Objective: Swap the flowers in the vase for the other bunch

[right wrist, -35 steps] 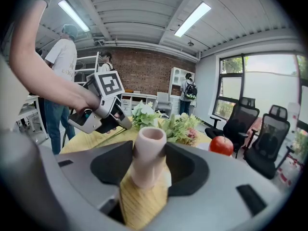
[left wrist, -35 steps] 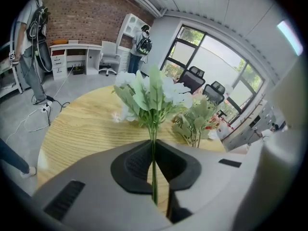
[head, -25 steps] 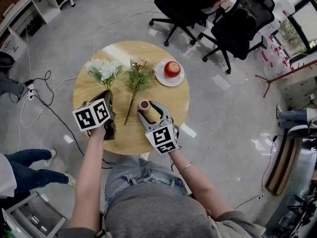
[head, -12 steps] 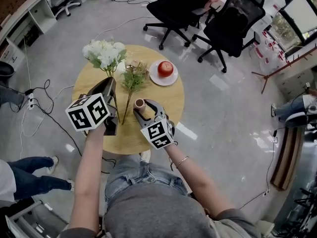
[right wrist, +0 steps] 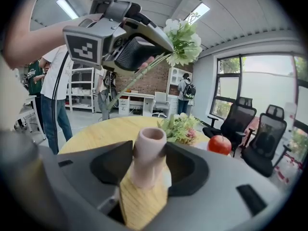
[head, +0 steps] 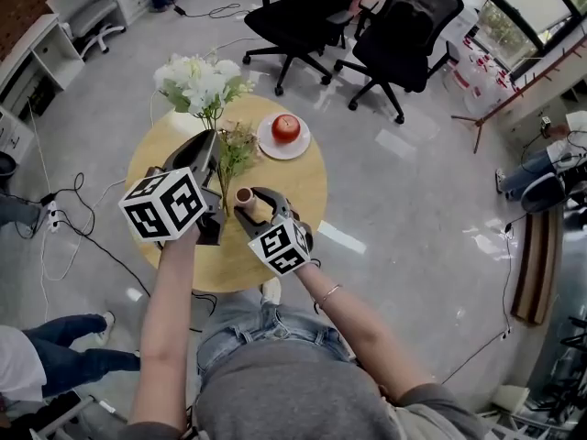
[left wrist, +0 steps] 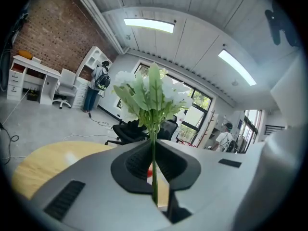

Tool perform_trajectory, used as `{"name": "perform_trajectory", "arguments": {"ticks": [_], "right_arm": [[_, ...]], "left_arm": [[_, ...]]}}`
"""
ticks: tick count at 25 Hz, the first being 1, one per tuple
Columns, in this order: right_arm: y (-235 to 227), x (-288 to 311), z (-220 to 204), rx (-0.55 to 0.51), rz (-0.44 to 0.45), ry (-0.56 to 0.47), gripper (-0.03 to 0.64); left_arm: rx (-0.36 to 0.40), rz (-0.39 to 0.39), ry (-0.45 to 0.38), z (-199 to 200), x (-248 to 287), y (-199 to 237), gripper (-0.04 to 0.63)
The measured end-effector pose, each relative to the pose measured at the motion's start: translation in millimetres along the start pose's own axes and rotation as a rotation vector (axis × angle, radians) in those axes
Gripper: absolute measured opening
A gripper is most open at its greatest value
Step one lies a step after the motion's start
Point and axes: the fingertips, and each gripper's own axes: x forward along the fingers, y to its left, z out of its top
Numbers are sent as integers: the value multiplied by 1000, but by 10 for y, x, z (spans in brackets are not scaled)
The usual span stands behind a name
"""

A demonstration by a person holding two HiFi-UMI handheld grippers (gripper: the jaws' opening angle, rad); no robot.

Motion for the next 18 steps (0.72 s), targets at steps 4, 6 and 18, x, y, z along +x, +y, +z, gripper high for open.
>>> {"name": "perform_trajectory", "arguments": {"ticks": [4, 6, 18], "right_arm": [[-10, -2, -11, 4, -5, -5, 221], [21, 2, -1, 7, -6, -5, 221], [-6, 20, 4, 15, -10, 8, 221]], "left_arm": [[14, -41, -6, 7, 131, -134, 29], [21, -54, -13, 22, 162, -162, 29], [98, -124, -45, -33, 500, -270, 29]]}}
